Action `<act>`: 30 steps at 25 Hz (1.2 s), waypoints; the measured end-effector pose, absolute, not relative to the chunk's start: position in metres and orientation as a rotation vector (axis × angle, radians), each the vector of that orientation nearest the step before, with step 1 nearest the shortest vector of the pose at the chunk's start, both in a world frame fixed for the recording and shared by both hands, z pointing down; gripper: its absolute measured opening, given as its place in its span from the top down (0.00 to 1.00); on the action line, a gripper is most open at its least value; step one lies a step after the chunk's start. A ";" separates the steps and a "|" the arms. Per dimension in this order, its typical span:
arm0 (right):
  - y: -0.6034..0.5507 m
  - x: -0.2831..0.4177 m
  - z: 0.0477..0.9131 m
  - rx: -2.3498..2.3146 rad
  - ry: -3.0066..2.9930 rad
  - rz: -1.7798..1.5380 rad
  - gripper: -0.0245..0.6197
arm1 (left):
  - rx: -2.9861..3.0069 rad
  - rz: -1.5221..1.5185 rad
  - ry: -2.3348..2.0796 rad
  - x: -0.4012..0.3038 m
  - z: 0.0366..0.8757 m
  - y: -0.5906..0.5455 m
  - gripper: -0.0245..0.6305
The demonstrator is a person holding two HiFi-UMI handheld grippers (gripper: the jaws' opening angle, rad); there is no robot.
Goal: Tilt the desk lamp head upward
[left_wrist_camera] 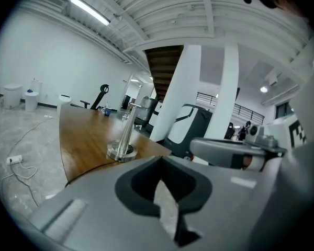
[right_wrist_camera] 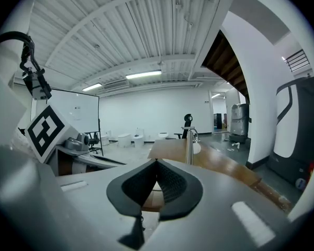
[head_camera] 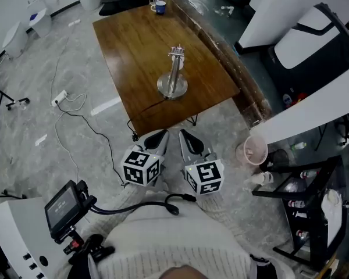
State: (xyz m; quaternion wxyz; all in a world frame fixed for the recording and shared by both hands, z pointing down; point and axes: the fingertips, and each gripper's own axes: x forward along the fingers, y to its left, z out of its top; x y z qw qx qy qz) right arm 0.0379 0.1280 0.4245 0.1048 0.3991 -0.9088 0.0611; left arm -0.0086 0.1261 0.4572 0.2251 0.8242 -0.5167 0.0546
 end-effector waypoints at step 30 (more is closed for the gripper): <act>-0.163 0.000 0.487 1.183 -2.539 0.306 0.78 | 2.244 0.197 -1.208 -0.048 0.498 -0.144 0.95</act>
